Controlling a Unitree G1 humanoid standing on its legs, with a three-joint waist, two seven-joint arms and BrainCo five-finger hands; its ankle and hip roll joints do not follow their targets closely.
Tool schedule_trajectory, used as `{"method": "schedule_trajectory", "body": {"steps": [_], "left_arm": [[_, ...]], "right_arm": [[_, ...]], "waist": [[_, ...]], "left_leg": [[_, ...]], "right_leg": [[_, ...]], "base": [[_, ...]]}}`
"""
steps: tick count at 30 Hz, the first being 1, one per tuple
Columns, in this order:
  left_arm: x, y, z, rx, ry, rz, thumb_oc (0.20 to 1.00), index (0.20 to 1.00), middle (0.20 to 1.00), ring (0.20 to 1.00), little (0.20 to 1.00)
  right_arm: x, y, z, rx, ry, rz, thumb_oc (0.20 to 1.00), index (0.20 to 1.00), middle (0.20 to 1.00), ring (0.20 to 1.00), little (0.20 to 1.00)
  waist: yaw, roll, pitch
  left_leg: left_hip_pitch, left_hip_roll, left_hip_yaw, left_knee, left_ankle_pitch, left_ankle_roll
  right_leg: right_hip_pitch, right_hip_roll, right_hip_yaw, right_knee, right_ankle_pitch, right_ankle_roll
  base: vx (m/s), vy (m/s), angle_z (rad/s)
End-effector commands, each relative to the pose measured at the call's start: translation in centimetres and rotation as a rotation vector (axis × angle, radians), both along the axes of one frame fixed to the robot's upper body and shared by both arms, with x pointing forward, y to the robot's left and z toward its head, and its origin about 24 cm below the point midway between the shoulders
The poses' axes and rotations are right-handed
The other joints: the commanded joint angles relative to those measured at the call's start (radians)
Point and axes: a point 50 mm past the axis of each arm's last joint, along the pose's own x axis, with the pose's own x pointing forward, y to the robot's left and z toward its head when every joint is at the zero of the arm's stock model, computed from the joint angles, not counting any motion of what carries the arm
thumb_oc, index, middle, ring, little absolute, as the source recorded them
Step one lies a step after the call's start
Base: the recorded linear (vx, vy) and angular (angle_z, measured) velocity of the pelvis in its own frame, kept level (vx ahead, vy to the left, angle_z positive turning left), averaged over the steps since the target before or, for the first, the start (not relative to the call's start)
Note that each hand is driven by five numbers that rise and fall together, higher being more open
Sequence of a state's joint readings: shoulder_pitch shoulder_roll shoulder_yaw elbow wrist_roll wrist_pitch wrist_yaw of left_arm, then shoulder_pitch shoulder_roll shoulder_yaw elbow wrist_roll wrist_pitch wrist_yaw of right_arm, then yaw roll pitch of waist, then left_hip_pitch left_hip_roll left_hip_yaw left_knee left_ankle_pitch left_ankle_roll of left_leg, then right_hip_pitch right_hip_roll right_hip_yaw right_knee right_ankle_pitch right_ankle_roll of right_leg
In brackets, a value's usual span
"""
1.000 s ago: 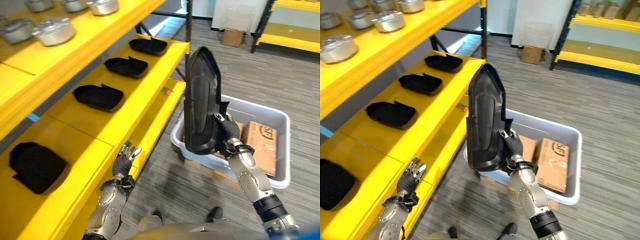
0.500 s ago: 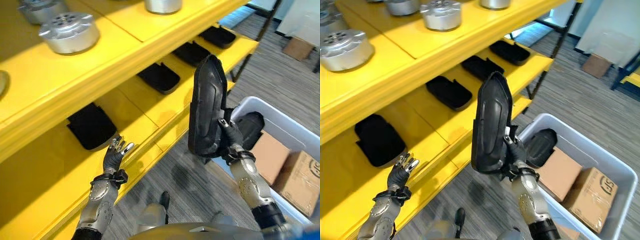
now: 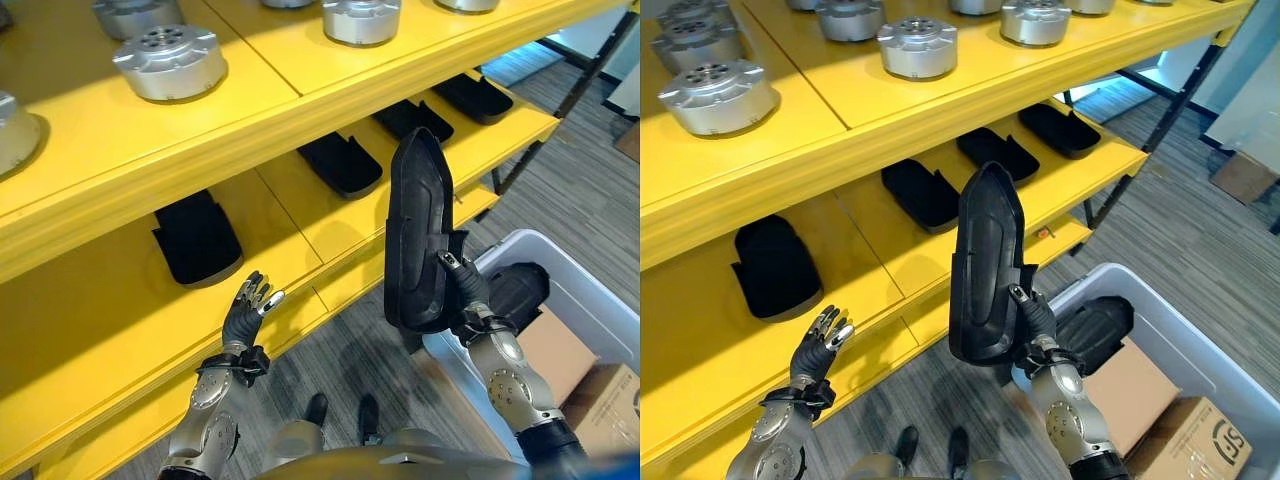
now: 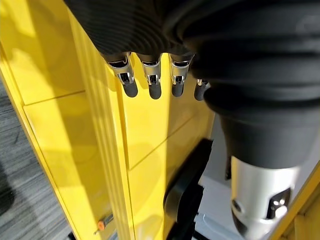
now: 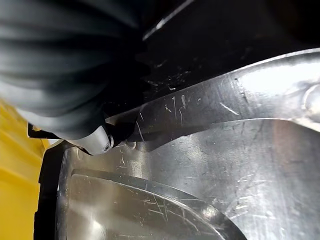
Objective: Move parts from the plastic box to the shelf.
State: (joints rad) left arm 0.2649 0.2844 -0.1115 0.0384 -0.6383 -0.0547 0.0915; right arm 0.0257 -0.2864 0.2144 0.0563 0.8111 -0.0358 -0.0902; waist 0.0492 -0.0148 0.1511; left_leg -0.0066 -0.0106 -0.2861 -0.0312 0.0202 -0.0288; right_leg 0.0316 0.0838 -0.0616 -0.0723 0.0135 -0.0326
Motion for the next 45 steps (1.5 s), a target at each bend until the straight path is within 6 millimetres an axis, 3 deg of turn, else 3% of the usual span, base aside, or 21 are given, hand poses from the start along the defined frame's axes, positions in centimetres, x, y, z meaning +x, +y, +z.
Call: {"method": "schedule_trajectory", "body": {"steps": [1, 4, 5, 6, 7, 9, 11, 13, 14, 16, 18, 21, 26, 27, 28, 29, 32, 37, 40, 42, 45], "left_arm": [[0.5, 1.2, 1.9, 0.037, -0.103, 0.013, 1.0, 1.0, 1.0, 1.0, 1.0], [0.7, 1.0, 2.0, 0.042, -0.112, -0.018, 1.0, 1.0, 1.0, 1.0, 1.0], [1.1, 0.9, 2.1, 0.044, -0.116, -0.022, 1.0, 1.0, 1.0, 1.0, 1.0], [1.1, 0.9, 2.1, 0.044, -0.117, -0.022, 1.0, 1.0, 1.0, 1.0, 1.0], [1.3, 1.0, 2.2, 0.045, -0.118, -0.023, 1.0, 1.0, 1.0, 1.0, 1.0], [1.1, 0.9, 2.0, 0.04, -0.111, -0.02, 1.0, 1.0, 1.0, 1.0, 1.0], [1.1, 0.7, 1.9, 0.023, -0.104, -0.008, 1.0, 1.0, 1.0, 1.0, 1.0], [1.4, 0.5, 2.0, 0.007, -0.11, 0.002, 1.0, 1.0, 1.0, 1.0, 1.0], [1.4, 0.4, 2.0, 0.006, -0.11, 0.002, 1.0, 1.0, 1.0, 1.0, 1.0], [1.5, 0.3, 1.8, 0.005, -0.102, 0.002, 1.0, 1.0, 1.0, 1.0, 1.0], [1.5, 0.2, 1.6, 0.01, -0.094, -0.006, 1.0, 1.0, 1.0, 1.0, 1.0], [1.3, 0.3, 1.3, 0.013, -0.083, -0.014, 1.0, 1.0, 1.0, 1.0, 1.0], [1.5, 0.7, 1.6, 0.025, -0.102, -0.016, 1.0, 1.0, 1.0, 1.0, 1.0], [1.6, 0.7, 1.7, 0.026, -0.102, -0.016, 1.0, 1.0, 1.0, 1.0, 1.0], [1.6, 1.4, 2.0, 0.054, -0.111, -0.012, 1.0, 1.0, 1.0, 1.0, 1.0], [1.6, 1.4, 2.0, 0.055, -0.111, -0.012, 1.0, 1.0, 1.0, 1.0, 1.0], [2.0, 2.2, 2.7, 0.109, -0.129, -0.01, 1.0, 1.0, 1.0, 1.0, 1.0], [2.1, 2.8, 3.0, 0.158, -0.129, 0.001, 1.0, 1.0, 1.0, 1.0, 1.0], [2.2, 3.2, 3.3, 0.177, -0.138, 0.013, 1.0, 1.0, 1.0, 1.0, 1.0], [2.2, 3.1, 3.2, 0.172, -0.136, 0.007, 1.0, 1.0, 1.0, 1.0, 1.0], [1.9, 2.8, 2.8, 0.153, -0.12, -0.001, 1.0, 1.0, 1.0, 1.0, 1.0]], "right_arm": [[0.7, 0.5, 3.4, 0.063, -0.172, 0.023, 0.2, 0.2, 0.2, 0.2, 0.2], [0.6, -0.5, 3.8, 0.04, -0.196, -0.001, 0.2, 0.2, 0.2, 0.2, 0.2], [0.7, -1.4, 4.3, 0.028, -0.225, -0.042, 0.2, 0.2, 0.2, 0.2, 0.2], [0.7, -1.4, 4.3, 0.028, -0.225, -0.042, 0.2, 0.2, 0.2, 0.2, 0.2], [0.8, -1.4, 4.4, 0.031, -0.222, -0.052, 0.2, 0.2, 0.2, 0.2, 0.2], [0.5, -1.2, 3.8, 0.057, -0.195, -0.052, 0.2, 0.2, 0.2, 0.2, 0.2], [0.5, -1.4, 3.6, 0.057, -0.186, -0.064, 0.2, 0.2, 0.2, 0.2, 0.2], [0.5, -1.7, 3.6, 0.048, -0.18, -0.082, 0.2, 0.2, 0.2, 0.2, 0.2], [0.5, -1.7, 3.6, 0.048, -0.18, -0.082, 0.2, 0.2, 0.2, 0.2, 0.2], [0.6, -2.4, 3.8, 0.036, -0.186, -0.107, 0.2, 0.2, 0.2, 0.2, 0.2], [0.3, -2.8, 3.7, 0.031, -0.183, -0.122, 0.2, 0.2, 0.2, 0.2, 0.2], [0.1, -2.9, 3.6, 0.033, -0.183, -0.131, 0.2, 0.2, 0.2, 0.2, 0.2], [0.0, -2.3, 3.5, 0.033, -0.184, -0.106, 0.2, 0.2, 0.2, 0.2, 0.2], [0.0, -2.3, 3.5, 0.033, -0.184, -0.106, 0.2, 0.2, 0.2, 0.2, 0.2], [0.0, -2.1, 3.5, 0.026, -0.185, -0.095, 0.2, 0.2, 0.2, 0.2, 0.2], [0.0, -2.1, 3.5, 0.026, -0.185, -0.095, 0.2, 0.2, 0.2, 0.2, 0.2], [0.2, -1.2, 3.6, 0.039, -0.191, -0.075, 0.2, 0.2, 0.2, 0.2, 0.2], [0.4, -0.3, 3.5, 0.051, -0.191, -0.058, 0.2, 0.2, 0.2, 0.2, 0.2], [0.7, 0.4, 3.6, 0.061, -0.193, -0.034, 0.2, 0.2, 0.2, 0.2, 0.2], [0.7, 0.3, 3.5, 0.059, -0.192, -0.025, 0.2, 0.2, 0.2, 0.2, 0.2], [0.3, 0.1, 3.1, 0.059, -0.177, -0.021, 0.2, 0.2, 0.2, 0.2, 0.2]], "waist": [[-0.009, -0.036, -0.053], [-0.018, -0.037, -0.02], [-0.038, -0.047, 0.011], [-0.038, -0.047, 0.01], [-0.038, -0.059, 0.017], [-0.028, -0.075, 0.02], [-0.035, -0.082, 0.014], [-0.046, -0.067, 0.001], [-0.048, -0.066, 0.0], [-0.053, -0.036, -0.009], [-0.055, -0.012, -0.014], [-0.049, 0.013, -0.012], [-0.021, -0.003, 0.015], [-0.022, -0.004, 0.013], [-0.012, -0.014, 0.015], [-0.013, -0.016, 0.013], [-0.003, -0.032, 0.008], [-0.003, -0.038, 0.015], [0.003, -0.018, 0.026], [-0.013, -0.006, 0.033], [-0.032, -0.019, 0.032]], "left_leg": [[-0.034, -0.116, 0.12, 0.025, -0.009, 0.049], [-0.125, -0.132, 0.153, 0.175, -0.028, 0.018], [-0.166, -0.037, 0.342, 0.284, -0.061, 0.002], [-0.17, -0.036, 0.342, 0.286, -0.061, 0.002], [-0.168, 0.01, 0.375, 0.341, -0.096, 0.007], [-0.11, 0.049, 0.319, 0.346, -0.138, 0.005], [-0.068, 0.142, 0.314, 0.289, -0.097, -0.011], [-0.037, 0.243, 0.315, 0.156, 0.001, -0.048], [-0.032, 0.244, 0.315, 0.145, 0.007, -0.05], [-0.02, 0.32, 0.306, 0.011, 0.11, -0.098], [0.016, 0.345, 0.342, -0.048, 0.115, -0.123], [0.014, 0.331, 0.335, -0.05, 0.094, -0.137], [-0.038, 0.214, 0.314, 0.099, -0.03, -0.087], [-0.042, 0.211, 0.313, 0.1, -0.029, -0.086], [-0.048, 0.16, 0.319, 0.119, -0.064, -0.056], [-0.051, 0.157, 0.319, 0.118, -0.062, -0.055], [-0.059, 0.074, 0.316, 0.104, -0.089, 0.003], [-0.037, 0.012, 0.329, 0.071, -0.105, 0.051], [-0.009, 0.01, 0.357, 0.04, -0.102, 0.068], [0.01, 0.014, 0.357, 0.015, -0.091, 0.074], [0.029, 0.001, 0.354, -0.007, -0.081, 0.069]], "right_leg": [[0.012, -0.032, -0.038, -0.014, -0.064, 0.075], [0.0, -0.049, -0.079, -0.015, -0.072, 0.066], [-0.004, -0.084, -0.135, -0.015, -0.066, 0.067], [-0.006, -0.084, -0.134, -0.015, -0.065, 0.067], [-0.007, -0.101, -0.151, -0.015, -0.061, 0.064], [0.019, -0.117, -0.172, -0.015, -0.064, 0.064], [0.025, -0.13, -0.197, -0.013, -0.07, 0.064], [0.017, -0.134, -0.228, -0.013, -0.081, 0.071], [0.017, -0.132, -0.23, -0.013, -0.082, 0.07], [0.019, -0.134, -0.255, -0.015, -0.094, 0.082], [0.031, -0.134, -0.273, -0.015, -0.097, 0.089], [0.038, -0.154, -0.286, -0.015, -0.083, 0.103], [0.083, -0.289, -0.314, -0.012, -0.028, 0.167], [0.081, -0.291, -0.315, -0.012, -0.026, 0.168], [0.079, -0.345, -0.318, 0.014, -0.015, 0.19], [0.076, -0.348, -0.318, 0.014, -0.014, 0.191], [0.031, -0.433, -0.304, 0.097, 0.028, 0.221], [-0.015, -0.488, -0.28, 0.158, 0.118, 0.231], [-0.061, -0.468, -0.298, 0.237, 0.093, 0.213], [-0.109, -0.371, -0.251, 0.277, 0.016, 0.186], [-0.106, -0.243, -0.233, 0.183, -0.046, 0.15]], "base": [[-0.07, -0.017, 0.27], [-0.18, -0.019, 0.74], [-0.21, 0.006, 1.49], [-0.2, -0.005, 1.5], [-0.05, -0.016, 1.23], [0.0, 0.014, 0.75], [0.03, 0.071, 0.27], [0.01, 0.111, 0.68], [0.02, 0.121, 0.61], [0.05, 0.2, 0.45], [0.08, 0.214, 0.29], [0.11, 0.343, 0.31], [0.08, 0.356, 0.35], [0.07, 0.433, 0.31], [0.05, 0.274, 0.19], [0.09, 0.509, 0.13], [0.06, 0.387, 0.06], [0.05, 0.306, 0.09], [0.04, 0.279, -0.16], [0.05, 0.136, -0.36], [0.09, 0.06, -0.05]]}}
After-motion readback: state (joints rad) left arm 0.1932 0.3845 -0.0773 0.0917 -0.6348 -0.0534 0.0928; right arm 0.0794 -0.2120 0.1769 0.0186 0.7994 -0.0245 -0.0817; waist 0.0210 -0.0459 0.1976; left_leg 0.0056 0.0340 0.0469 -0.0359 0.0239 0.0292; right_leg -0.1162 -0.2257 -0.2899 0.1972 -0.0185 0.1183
